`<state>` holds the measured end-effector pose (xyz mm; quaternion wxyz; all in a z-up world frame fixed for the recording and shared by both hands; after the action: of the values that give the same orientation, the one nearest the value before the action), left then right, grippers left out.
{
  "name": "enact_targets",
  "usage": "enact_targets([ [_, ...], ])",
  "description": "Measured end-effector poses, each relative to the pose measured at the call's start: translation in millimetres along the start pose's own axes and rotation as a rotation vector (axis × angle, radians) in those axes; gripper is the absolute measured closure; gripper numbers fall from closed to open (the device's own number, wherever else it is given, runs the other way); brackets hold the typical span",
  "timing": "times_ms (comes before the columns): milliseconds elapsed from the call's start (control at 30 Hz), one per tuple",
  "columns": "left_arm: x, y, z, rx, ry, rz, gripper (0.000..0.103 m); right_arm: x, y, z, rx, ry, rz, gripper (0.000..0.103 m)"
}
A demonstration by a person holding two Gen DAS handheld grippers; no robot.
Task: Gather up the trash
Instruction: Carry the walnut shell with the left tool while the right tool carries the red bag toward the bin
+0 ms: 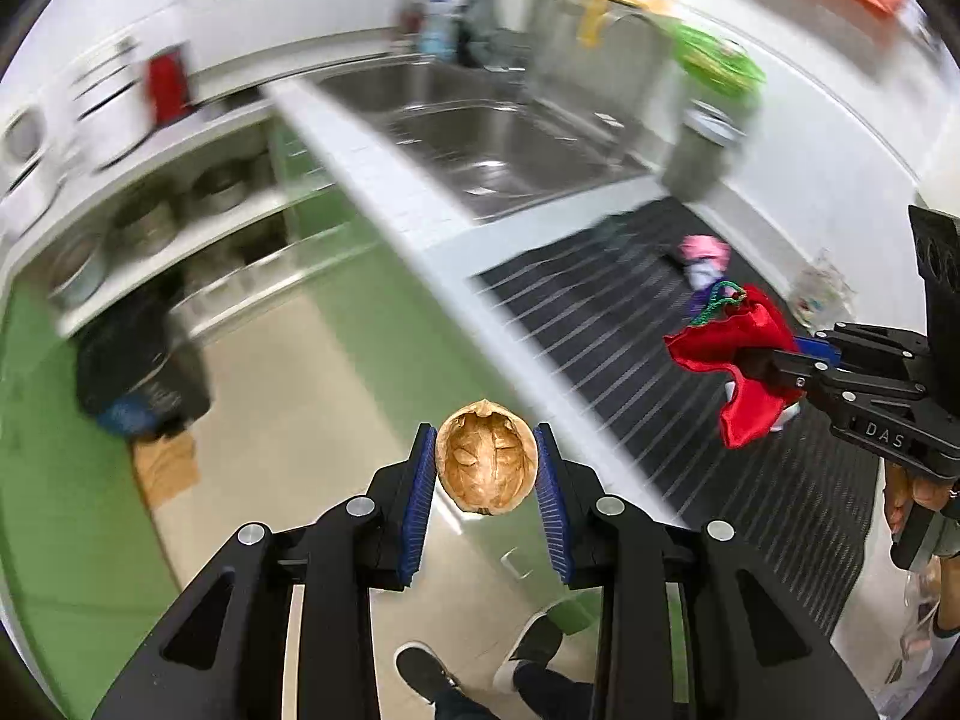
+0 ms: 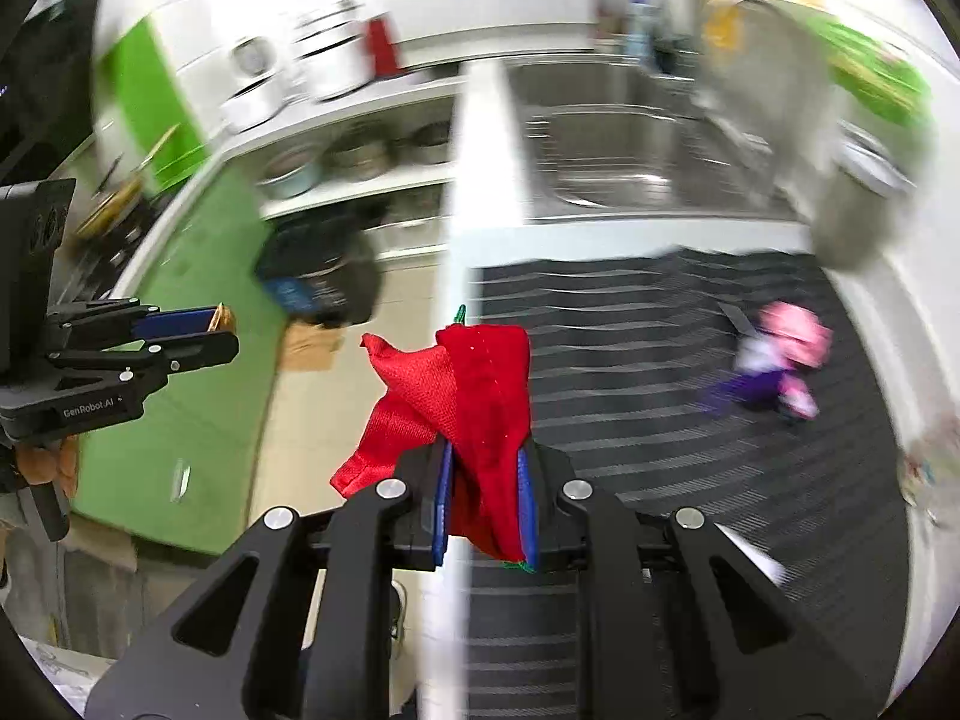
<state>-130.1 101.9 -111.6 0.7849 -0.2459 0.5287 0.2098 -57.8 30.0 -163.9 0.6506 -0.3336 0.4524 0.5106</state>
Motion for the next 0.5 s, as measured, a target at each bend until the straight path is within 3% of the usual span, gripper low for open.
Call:
enact_targets([
  [167,-3,68,-38,-0.089,0.007,0.021,0.071,48,75,16,-0.065,0.054,0.042,0.086],
  [300,14,104,-53,-0.120,0.028,0.012,0.071,88,112,22,-0.079,0.098,0.051,0.086],
  [500,96,150,-71,-0.124,0.086,-0.003,0.071,177,133,23,-0.085,0.151,0.043,0.086],
])
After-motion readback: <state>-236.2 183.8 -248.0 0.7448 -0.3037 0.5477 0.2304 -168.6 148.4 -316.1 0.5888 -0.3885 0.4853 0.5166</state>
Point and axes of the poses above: each gripper's, at about its wrist camera, not at the fingertips, and x roughly the way its jaws point, y to its left, z to its top, the point moved 10 cm from there along x, roughly the way its jaws point, and after that the axes turned 14 degrees about y, right-handed, at the moved point
